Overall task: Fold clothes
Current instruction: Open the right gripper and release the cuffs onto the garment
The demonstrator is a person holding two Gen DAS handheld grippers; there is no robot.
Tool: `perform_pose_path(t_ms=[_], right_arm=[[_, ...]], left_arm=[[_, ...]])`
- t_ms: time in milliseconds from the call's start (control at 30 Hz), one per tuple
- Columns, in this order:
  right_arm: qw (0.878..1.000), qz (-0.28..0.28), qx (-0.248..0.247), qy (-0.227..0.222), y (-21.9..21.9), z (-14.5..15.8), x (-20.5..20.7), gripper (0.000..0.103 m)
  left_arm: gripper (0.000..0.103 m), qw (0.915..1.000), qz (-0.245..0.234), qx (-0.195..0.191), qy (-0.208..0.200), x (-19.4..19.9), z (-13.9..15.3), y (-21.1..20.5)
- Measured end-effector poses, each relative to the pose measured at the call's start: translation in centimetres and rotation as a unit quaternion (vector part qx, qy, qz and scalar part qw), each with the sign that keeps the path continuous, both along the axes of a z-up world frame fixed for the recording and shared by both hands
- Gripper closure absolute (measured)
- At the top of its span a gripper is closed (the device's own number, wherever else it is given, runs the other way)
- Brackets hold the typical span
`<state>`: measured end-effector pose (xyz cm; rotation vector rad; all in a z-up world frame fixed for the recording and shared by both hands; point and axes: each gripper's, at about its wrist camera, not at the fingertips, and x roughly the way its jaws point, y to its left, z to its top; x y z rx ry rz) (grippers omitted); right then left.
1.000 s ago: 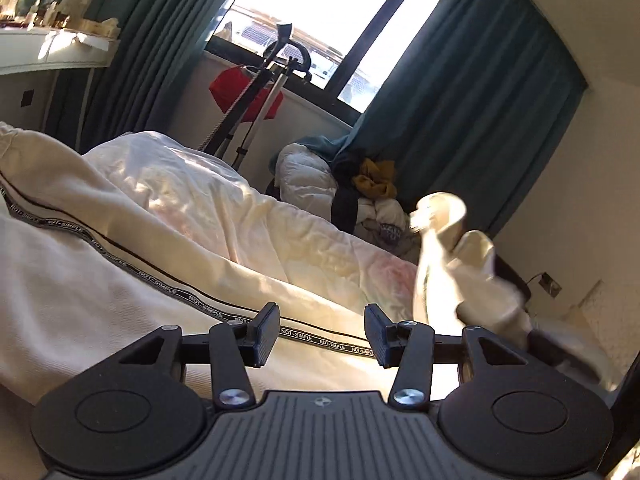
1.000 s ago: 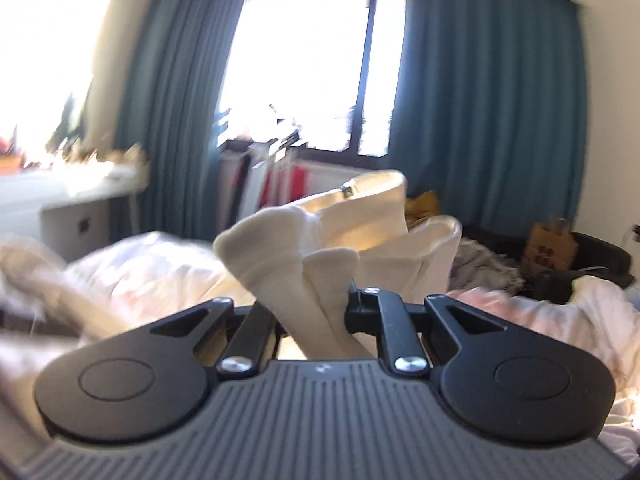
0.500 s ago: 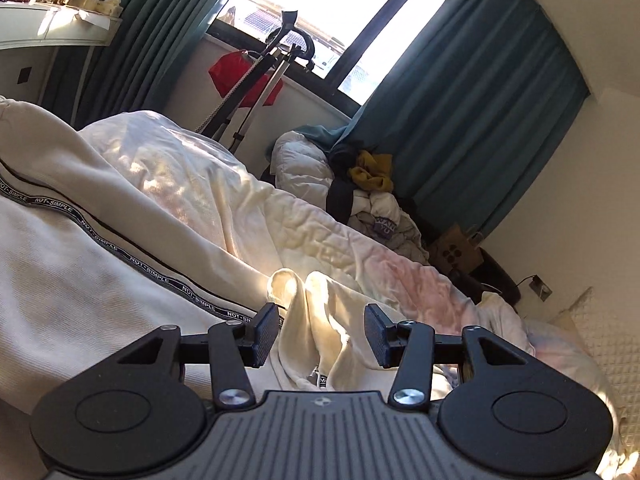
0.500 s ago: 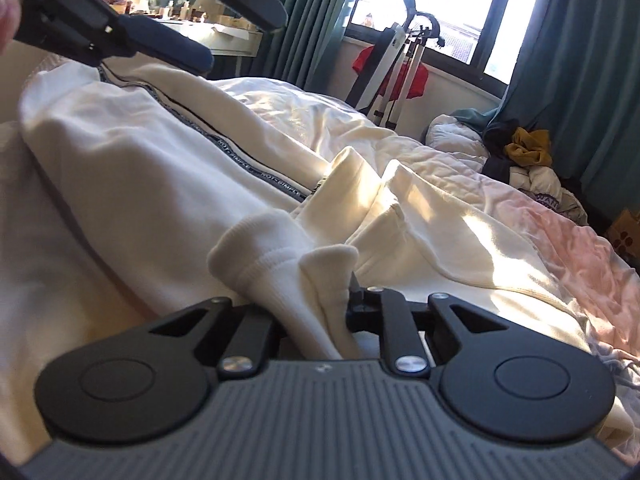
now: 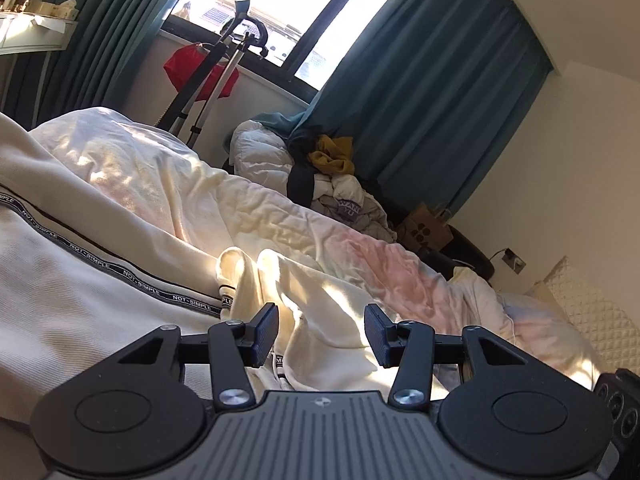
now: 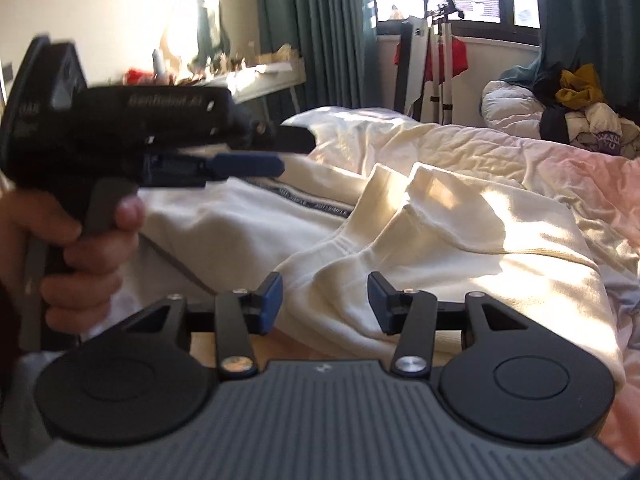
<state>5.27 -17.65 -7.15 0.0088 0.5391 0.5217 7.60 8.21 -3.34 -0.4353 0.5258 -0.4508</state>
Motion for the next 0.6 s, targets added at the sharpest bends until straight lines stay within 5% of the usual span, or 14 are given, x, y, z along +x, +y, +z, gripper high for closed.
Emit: perform_pose_path(t_ms=[167,300,500,600], right_arm=[[0.995,-0.09,0.024,0.023,-2.9,0.1,3.7,0.053],[0.99,-0.11,0.062,0.054,-5.3,0.5,9.1,0.053],[0.98,-0.086,0.133,0.122,-5.0,-0.6,16.7,0.051],[0.984,-0.054,0.11,0.126,-2.7,-1.8,18.2,0.051]], left_arm=[[0.054,0.9986,-0.032,0.038,0.016,0.4,-1.1,-2.1],[0.055,0.9953,-0.063,0.068,0.025,0.3,-1.7,-4.0],[0.061,0.9885,-0.072,0.125,0.046,0.7,-3.3,-6.1],[0.066,0.9873,-0.071,0.129,0.059,1.3,-4.1,-6.2]])
